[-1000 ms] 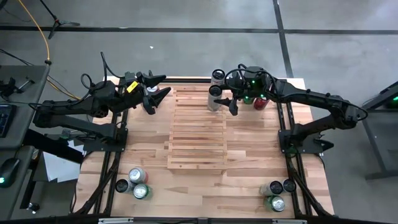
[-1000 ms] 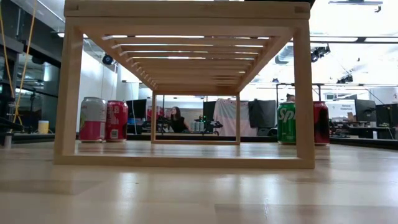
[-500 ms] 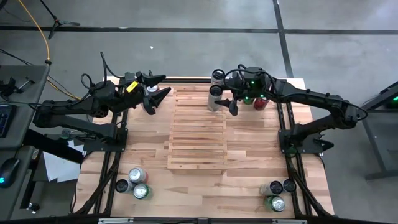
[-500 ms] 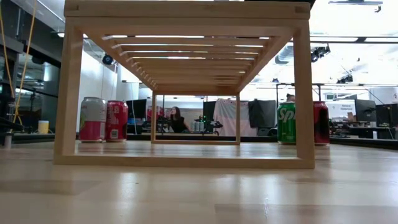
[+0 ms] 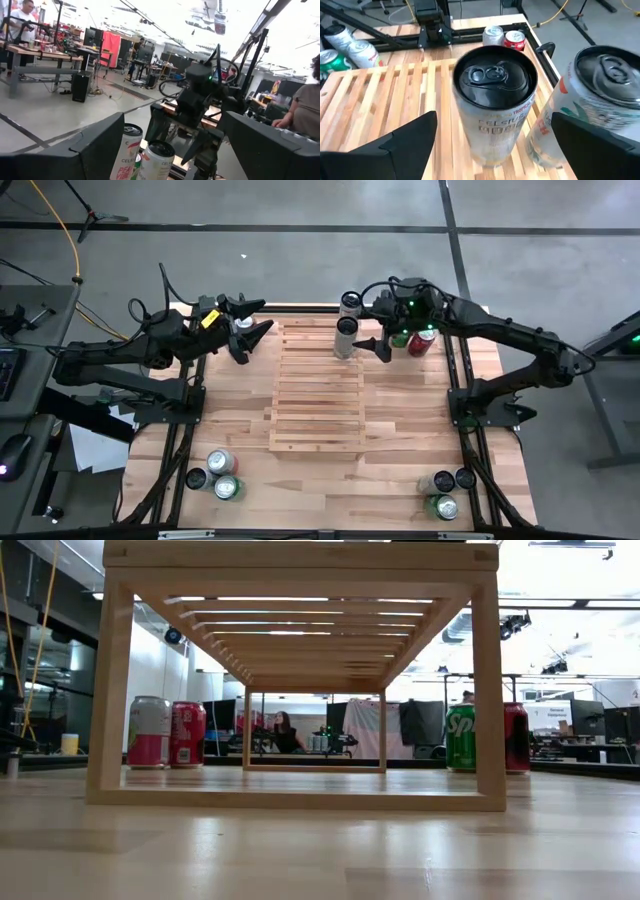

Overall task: Place canned beverage on shelf
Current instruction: Put the white pink soda can on the shelf

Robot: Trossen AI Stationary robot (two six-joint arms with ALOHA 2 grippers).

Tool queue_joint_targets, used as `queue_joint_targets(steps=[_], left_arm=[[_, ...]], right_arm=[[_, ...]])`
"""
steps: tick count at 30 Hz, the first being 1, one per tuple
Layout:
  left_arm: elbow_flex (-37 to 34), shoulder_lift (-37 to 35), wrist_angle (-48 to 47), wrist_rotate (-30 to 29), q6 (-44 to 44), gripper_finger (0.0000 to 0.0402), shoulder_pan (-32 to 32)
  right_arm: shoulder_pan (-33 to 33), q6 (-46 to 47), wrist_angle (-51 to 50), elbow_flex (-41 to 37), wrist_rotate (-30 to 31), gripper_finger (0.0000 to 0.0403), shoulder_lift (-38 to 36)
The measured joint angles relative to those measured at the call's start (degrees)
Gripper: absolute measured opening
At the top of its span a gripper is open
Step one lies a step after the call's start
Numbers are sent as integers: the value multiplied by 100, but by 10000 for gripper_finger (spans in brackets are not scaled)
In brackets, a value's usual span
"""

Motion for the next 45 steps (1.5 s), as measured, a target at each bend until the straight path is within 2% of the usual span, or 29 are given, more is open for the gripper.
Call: queue_joint_targets(steps=[6,12,17,22,25,28,32,41,45], left_arm=[[1,-24,8,0,25,335,0],[37,168,-83,46,-272,335,44],[859,819,-1474,548,-217,335,299],[1671,1860,-2457,826,963,335,463],[1765,2351,-2356,828,1688,335,509],[1767,2706,-2180,828,1915,335,572],[1767,3093,-1892,955,1922,335,649],[1767,3801,-968,2100,1449,335,1035],[1767,4025,-564,2337,1426,335,1098]], right_arm=[[0,-3,-948,769,0,378,-7],[0,729,-1410,1359,-2,378,-9],[0,842,-1467,1494,65,378,-7],[0,835,-1520,1494,252,378,-4],[0,843,-1530,1494,256,378,-4],[0,844,-1536,1494,256,378,-4],[0,965,-1537,1494,258,378,-4],[0,1143,-1537,1494,271,378,-5],[0,1143,-1535,1494,269,378,-4]])
